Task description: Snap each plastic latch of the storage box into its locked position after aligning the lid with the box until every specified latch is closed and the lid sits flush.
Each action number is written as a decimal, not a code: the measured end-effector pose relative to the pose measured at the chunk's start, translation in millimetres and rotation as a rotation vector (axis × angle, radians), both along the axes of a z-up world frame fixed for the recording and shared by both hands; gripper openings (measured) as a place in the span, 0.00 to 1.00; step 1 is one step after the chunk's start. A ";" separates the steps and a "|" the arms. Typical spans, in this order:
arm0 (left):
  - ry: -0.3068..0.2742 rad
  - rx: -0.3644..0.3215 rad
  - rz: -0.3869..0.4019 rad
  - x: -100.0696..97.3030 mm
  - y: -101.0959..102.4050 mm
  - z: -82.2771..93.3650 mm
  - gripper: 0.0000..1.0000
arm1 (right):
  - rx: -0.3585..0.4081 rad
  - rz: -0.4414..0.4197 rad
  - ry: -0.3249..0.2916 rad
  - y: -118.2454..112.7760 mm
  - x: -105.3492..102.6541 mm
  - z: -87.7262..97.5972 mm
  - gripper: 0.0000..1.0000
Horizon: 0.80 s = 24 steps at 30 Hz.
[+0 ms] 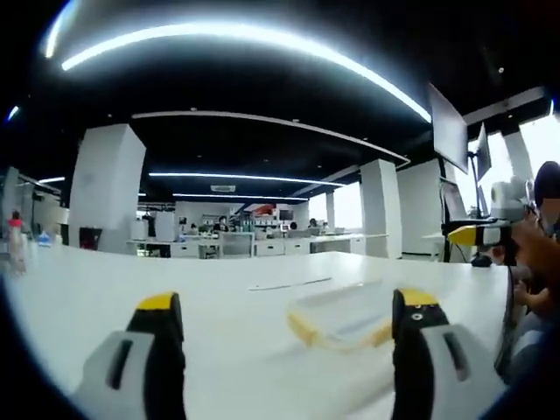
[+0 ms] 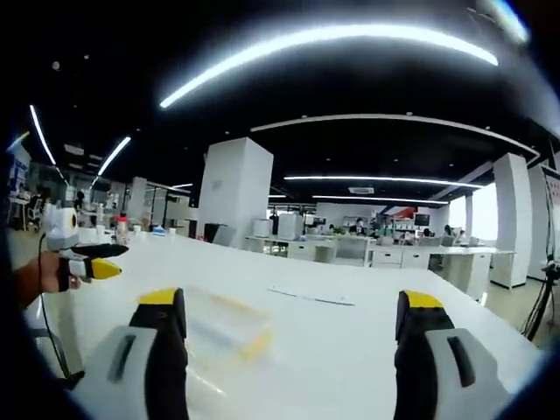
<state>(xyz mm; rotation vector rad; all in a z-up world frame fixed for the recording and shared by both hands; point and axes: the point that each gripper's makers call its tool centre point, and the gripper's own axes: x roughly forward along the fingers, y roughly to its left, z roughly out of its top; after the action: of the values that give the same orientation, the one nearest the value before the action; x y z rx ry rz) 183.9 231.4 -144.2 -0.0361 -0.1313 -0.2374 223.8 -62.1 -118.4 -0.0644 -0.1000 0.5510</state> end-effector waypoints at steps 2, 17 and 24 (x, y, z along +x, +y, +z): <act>-0.002 0.010 0.010 -8.1 2.2 3.8 1.00 | 0.010 -0.023 -0.008 -4.7 -9.2 1.1 1.00; -0.020 0.008 0.129 -70.1 24.6 11.3 1.00 | 0.017 -0.090 0.009 -22.8 -72.5 -12.0 1.00; -0.003 0.007 0.143 -95.6 29.7 13.2 1.00 | 0.044 -0.134 0.008 -33.6 -88.9 -16.1 1.00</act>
<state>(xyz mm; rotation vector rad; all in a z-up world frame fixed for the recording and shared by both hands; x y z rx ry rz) 88.3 261.1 -131.0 -0.0195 -0.1356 -0.0955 134.9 -95.7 -134.5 -0.0260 -0.0988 0.4154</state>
